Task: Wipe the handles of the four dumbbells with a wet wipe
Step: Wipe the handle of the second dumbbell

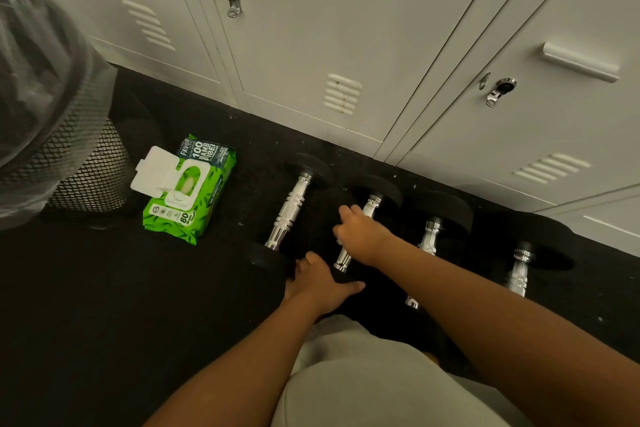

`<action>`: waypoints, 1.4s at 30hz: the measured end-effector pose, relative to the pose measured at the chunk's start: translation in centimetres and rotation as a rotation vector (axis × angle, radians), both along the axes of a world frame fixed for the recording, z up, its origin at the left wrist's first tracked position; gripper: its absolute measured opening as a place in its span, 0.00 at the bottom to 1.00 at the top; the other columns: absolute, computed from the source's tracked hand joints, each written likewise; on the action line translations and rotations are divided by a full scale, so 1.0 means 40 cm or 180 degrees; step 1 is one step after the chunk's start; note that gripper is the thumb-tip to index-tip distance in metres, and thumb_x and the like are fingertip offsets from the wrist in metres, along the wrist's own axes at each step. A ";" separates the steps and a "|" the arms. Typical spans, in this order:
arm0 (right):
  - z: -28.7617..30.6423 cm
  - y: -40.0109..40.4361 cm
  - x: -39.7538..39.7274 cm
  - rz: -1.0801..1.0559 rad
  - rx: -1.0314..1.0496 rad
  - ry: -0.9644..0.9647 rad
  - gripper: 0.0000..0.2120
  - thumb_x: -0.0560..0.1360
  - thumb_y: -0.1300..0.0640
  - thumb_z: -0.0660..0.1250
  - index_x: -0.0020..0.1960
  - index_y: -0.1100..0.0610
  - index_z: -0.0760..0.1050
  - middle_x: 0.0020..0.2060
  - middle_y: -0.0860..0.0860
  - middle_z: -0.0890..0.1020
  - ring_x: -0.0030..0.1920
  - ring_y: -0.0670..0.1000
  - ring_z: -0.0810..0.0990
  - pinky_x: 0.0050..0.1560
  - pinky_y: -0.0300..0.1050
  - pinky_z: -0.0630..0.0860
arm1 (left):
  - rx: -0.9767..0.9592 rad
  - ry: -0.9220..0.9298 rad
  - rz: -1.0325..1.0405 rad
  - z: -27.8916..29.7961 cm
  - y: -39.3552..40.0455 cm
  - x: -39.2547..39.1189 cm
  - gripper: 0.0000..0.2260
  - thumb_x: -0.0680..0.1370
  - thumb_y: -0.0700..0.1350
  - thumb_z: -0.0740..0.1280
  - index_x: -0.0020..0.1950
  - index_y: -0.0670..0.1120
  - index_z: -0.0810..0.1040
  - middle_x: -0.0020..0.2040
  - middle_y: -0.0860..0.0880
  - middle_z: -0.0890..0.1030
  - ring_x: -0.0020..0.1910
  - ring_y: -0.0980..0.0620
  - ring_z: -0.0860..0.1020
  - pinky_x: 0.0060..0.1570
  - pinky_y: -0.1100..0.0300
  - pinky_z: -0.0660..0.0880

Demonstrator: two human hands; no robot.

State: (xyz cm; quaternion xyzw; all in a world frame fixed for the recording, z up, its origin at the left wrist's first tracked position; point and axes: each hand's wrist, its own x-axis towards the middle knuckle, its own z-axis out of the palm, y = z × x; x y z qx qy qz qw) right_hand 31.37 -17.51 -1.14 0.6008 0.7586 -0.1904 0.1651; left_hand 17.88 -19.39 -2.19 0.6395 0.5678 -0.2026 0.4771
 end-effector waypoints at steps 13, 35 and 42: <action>0.003 -0.006 -0.009 0.0474 -0.0352 0.0008 0.15 0.79 0.55 0.57 0.63 0.57 0.73 0.61 0.58 0.69 0.60 0.58 0.68 0.59 0.51 0.70 | 0.0016 0.0041 -0.0065 0.000 -0.002 0.001 0.49 0.67 0.67 0.70 0.75 0.42 0.51 0.75 0.42 0.59 0.75 0.44 0.59 0.70 0.47 0.64; 0.021 0.037 0.051 -0.0249 -0.0133 -0.0236 0.13 0.77 0.58 0.63 0.60 0.61 0.75 0.69 0.59 0.63 0.67 0.58 0.64 0.66 0.51 0.70 | -0.0023 0.0016 -0.0043 -0.005 0.000 0.001 0.48 0.65 0.67 0.71 0.73 0.43 0.53 0.74 0.42 0.60 0.73 0.44 0.62 0.68 0.46 0.66; 0.023 0.043 0.049 -0.0185 -0.0135 -0.0196 0.13 0.77 0.59 0.62 0.61 0.60 0.74 0.65 0.58 0.68 0.64 0.56 0.67 0.65 0.50 0.70 | -0.0015 -0.0020 -0.0063 -0.001 0.001 -0.001 0.47 0.66 0.67 0.71 0.73 0.43 0.54 0.72 0.43 0.62 0.71 0.45 0.65 0.67 0.48 0.67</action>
